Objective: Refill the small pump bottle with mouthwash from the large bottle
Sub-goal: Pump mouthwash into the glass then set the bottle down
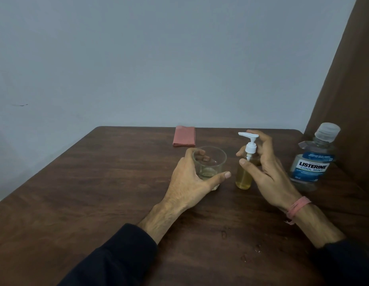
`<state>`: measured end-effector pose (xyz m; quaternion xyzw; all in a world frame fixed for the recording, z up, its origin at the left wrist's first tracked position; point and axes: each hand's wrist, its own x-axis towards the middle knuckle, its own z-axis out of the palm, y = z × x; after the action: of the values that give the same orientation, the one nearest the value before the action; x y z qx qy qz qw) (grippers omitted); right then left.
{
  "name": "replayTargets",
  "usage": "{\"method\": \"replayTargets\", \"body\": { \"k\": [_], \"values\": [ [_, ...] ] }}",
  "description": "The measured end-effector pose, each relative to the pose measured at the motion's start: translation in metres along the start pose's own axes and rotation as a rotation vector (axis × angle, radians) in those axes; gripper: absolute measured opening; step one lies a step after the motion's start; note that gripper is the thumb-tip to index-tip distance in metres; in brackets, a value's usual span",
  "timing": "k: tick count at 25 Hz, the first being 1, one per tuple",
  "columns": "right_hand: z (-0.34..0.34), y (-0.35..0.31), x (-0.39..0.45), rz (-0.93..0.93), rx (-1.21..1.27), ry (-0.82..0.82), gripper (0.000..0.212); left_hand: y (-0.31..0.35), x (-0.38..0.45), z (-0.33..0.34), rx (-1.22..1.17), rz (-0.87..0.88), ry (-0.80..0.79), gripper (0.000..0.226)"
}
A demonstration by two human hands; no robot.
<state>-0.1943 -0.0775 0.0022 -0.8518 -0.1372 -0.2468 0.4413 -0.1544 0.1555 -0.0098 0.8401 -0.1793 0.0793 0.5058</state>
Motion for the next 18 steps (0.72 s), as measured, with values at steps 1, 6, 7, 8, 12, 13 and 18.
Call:
{"method": "replayTargets", "body": {
  "k": [1, 6, 7, 8, 12, 13, 18],
  "values": [
    [0.0, 0.0, -0.001, 0.01, 0.013, 0.002, 0.06, 0.0, -0.002, -0.001, 0.004, -0.004, -0.013, 0.095],
    [0.001, 0.004, -0.002, 0.052, 0.018, 0.01, 0.038, 0.004, -0.022, -0.023, 0.252, 0.254, 0.179, 0.081],
    [0.003, 0.004, -0.002, 0.059, 0.017, 0.013, 0.032, 0.003, -0.025, -0.027, 0.343, 0.386, 0.228, 0.065],
    [0.003, 0.003, -0.003, 0.067, 0.016, 0.015, 0.029, 0.003, -0.027, -0.028, 0.414, 0.49, 0.25, 0.05],
    [0.003, 0.002, -0.003, 0.108, 0.003, 0.016, 0.025, 0.002, -0.008, -0.016, 0.466, 0.593, 0.233, 0.03],
    [0.002, 0.002, -0.003, 0.119, -0.003, 0.02, 0.025, 0.003, 0.004, -0.012, 0.462, 0.587, 0.209, 0.03],
    [-0.003, 0.004, -0.005, 0.165, -0.014, 0.037, 0.033, 0.014, 0.099, 0.014, 0.469, 0.419, 0.178, 0.02]
  ]
}}
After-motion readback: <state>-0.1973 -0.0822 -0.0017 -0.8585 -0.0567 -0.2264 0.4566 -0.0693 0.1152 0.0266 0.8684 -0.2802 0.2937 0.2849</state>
